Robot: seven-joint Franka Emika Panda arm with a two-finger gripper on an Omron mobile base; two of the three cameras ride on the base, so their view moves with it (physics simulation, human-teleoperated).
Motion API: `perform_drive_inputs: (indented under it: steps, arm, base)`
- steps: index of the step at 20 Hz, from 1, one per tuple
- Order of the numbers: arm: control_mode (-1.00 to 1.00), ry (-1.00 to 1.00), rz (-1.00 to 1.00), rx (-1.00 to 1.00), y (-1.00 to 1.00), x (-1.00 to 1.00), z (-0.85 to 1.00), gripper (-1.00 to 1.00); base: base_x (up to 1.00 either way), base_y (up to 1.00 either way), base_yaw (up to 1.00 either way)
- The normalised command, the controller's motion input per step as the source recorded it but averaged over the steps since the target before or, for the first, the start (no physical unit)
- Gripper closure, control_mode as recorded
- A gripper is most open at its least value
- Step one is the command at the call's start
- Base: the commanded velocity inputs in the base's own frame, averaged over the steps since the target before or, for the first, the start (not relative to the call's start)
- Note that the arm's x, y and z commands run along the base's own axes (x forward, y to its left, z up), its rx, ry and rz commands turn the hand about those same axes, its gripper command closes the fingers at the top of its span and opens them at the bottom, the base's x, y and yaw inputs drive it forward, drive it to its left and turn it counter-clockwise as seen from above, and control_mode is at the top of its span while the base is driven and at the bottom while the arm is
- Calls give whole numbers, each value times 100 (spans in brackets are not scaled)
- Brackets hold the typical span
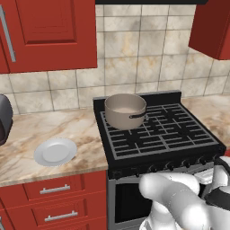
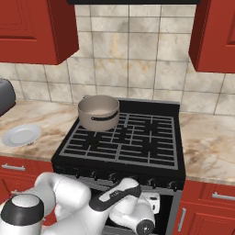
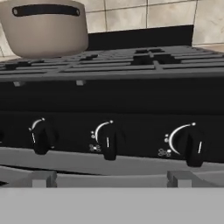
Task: Retrieve the frozen meat and place it in the pot on a burner. Then turn the burner on.
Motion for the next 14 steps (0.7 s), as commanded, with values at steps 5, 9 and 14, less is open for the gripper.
perform_drive_inputs:
  steps: [5,9,14]
  arm:
    - [-100,-4,-10,0,8,-5,0,-100]
    - [-100,-2,1,0,22,-12,0,-100]
    - [-100,-7,1,0,28,-25,0,-100]
  base:
    - [0,0,0]
    - [0,0,0]
    - [0,0,0]
